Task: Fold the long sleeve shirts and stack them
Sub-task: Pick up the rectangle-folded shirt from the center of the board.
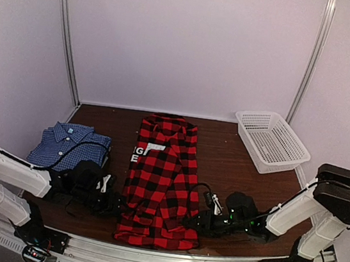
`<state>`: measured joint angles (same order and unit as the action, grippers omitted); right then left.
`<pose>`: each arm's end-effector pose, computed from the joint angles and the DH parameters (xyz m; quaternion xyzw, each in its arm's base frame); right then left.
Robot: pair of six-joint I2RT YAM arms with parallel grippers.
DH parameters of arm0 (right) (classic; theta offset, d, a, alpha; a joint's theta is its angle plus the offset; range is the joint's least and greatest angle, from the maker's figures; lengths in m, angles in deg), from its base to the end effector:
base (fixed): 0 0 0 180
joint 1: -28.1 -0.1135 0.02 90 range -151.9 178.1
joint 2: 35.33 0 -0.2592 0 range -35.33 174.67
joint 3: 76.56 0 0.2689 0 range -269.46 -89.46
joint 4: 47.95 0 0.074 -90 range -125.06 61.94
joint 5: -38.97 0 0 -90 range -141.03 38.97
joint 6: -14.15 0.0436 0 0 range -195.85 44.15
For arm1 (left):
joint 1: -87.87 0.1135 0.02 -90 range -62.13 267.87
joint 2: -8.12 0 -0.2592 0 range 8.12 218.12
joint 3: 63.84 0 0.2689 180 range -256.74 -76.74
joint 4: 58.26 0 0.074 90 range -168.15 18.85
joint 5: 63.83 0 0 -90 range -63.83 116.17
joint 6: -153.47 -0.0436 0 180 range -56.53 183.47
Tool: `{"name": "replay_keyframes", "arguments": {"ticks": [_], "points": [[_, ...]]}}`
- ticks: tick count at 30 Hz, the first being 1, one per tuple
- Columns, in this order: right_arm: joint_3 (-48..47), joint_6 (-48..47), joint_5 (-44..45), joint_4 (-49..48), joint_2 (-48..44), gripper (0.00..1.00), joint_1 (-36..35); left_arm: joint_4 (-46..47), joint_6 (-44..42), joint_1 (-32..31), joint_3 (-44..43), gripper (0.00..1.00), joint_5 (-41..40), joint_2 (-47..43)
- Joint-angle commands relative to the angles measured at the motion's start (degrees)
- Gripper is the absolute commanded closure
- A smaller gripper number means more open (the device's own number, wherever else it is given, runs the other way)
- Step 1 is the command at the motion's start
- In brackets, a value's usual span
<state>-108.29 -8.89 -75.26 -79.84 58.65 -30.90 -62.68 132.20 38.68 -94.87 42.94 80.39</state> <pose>0.1193 0.2332 0.0766 -0.0452 0.8535 0.5159 0.0587 0.1370 -0.1779 0.1003 -0.1012 0.9122 -0.3895 0.0768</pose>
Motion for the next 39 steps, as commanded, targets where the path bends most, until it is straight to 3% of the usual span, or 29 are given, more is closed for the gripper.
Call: {"name": "replay_keyframes", "arguments": {"ticks": [1, 6, 10, 16, 26, 32, 39], "points": [[-0.32, 0.8, -1.25, -2.77, 1.41, 0.63, 0.29, -0.48, 0.07, 0.42, 0.91, 0.61, 0.54, 4.54], [-1.21, 0.13, -2.17, -1.57, 0.46, 0.79, 0.29, -1.32, -1.19, 0.41, -0.76, 0.77, 3.7, 5.14], [-2.18, -0.24, -2.8, 0.32, -0.92, 0.9, 0.29, -4.85, -1.93, 0.41, -2.25, 0.83, 5.51, 3.65], [-3.72, 0.08, -3.59, 3.02, -3.74, 0.99, 0.99, -6.39, -2.3, 1.63, -4.42, 0.99, 9.86, 3.05], [-9.46, 4.01, -8.23, 1.72, -4.67, 1.0, 9.09, -5.11, -3.31, 11.11, -13.14, 1.0, 19.22, 7.66], [-16.4, 7.8, -11.94, -4.44, 2.5, 1.0, 17.53, -2.52, -1.59, 19.12, -21.7, 1.0, 23.31, 14.93], [-28.11, 9.17, -14.94, -7.76, 17.39, 1.0, 24.17, -2.67, -1.72, 25.89, -34.42, 1.0, 20.76, 27.8]]}}
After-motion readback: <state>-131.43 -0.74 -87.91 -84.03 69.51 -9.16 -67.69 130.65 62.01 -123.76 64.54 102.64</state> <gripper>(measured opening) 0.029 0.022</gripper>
